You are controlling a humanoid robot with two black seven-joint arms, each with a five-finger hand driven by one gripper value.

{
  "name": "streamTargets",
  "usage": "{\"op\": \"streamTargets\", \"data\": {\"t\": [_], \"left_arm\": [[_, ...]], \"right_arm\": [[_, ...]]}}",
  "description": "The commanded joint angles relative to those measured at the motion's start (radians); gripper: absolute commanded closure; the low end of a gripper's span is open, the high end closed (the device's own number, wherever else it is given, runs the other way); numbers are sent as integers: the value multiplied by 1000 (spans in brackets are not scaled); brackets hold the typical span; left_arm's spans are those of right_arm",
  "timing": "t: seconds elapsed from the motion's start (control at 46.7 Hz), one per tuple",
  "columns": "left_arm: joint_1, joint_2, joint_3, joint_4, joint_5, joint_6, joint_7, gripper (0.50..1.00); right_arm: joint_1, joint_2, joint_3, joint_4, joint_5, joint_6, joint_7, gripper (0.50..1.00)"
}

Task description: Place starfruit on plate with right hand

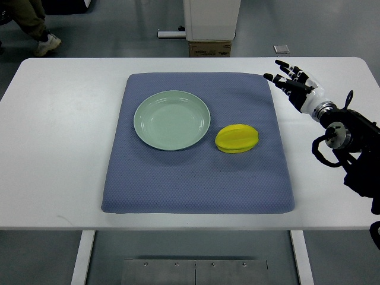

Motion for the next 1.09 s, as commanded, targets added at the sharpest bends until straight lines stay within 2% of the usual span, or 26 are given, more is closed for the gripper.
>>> {"op": "streamTargets", "data": {"t": [0.0,1.07], "left_arm": [[-2,0,1,0,3,-1,0,500],[0,0,-1,0,-3,5,0,500]], "right_arm": [[0,-2,0,0,0,0,0,500],[6,-9,-2,-8,5,0,-1,500]]}}
